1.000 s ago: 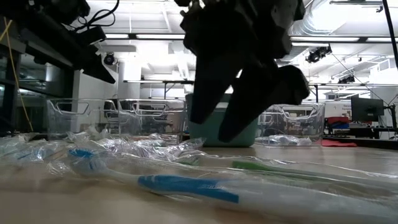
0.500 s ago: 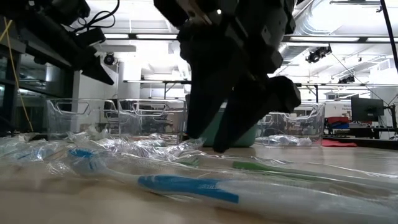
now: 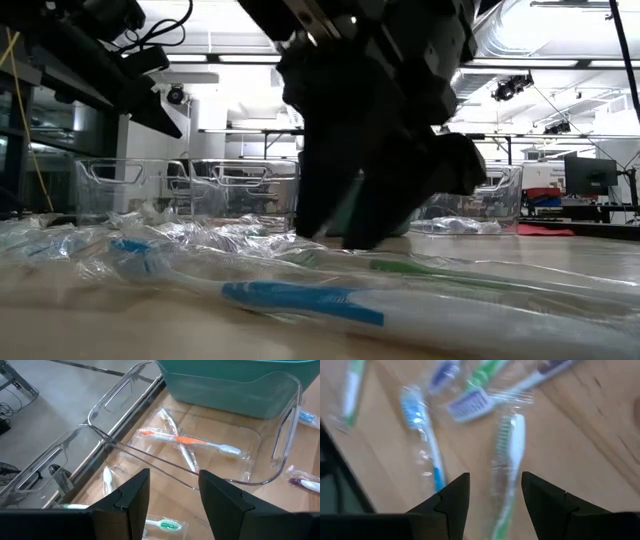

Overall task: Pick & Place Toothbrushes
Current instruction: Put the green toothbrush into the left transparent bin

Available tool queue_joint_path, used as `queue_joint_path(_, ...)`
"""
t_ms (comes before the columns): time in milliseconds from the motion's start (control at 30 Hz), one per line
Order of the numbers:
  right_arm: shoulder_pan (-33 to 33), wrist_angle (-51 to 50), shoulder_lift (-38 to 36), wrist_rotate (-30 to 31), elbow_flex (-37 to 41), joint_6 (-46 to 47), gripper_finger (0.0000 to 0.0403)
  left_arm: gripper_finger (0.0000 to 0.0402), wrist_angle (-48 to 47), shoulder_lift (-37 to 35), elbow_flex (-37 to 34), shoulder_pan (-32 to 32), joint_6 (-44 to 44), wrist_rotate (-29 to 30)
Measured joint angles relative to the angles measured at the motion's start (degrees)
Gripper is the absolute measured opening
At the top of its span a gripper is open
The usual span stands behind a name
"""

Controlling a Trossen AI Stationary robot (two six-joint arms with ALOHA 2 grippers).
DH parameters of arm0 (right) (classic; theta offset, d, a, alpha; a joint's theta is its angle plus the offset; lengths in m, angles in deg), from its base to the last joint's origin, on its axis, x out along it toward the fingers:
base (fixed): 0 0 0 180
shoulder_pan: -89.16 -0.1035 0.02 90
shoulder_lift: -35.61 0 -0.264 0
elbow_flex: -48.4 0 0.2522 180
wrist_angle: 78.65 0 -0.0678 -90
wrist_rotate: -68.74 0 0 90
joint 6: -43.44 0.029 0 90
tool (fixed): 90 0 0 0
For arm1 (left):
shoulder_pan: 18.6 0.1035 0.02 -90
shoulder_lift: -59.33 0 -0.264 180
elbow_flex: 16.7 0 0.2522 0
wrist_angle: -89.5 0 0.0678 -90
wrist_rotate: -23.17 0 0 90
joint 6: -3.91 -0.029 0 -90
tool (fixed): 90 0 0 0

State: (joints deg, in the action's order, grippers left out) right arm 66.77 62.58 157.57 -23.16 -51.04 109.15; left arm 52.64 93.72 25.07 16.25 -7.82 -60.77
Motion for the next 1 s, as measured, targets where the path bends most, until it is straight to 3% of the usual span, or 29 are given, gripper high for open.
queue_joint_path(200, 0.33, 0.25, 0.10, -0.33, 0.07, -1.02, 0.0152, 0.0163, -0.51, -0.02, 0.00, 0.01, 0.00, 0.00)
queue_joint_path(567, 1.09, 0.36, 0.10, -3.01, 0.07, -4.37, 0.0035, 0.0163, -0.61, -0.01, 0.00, 0.02, 0.00, -0.02)
queue_joint_path(733, 1.09, 0.38, 0.10, -2.61, 0.07, -4.82, 0.0009, 0.0163, -0.72, -0.02, 0.00, 0.02, 0.00, -0.02)
queue_joint_path(1000, 1.07, 0.13, -0.96, -0.54, 0.07, -7.72, 0.0003, 0.0163, -0.83, 0.00, -0.02, 0.02, 0.00, -0.02)
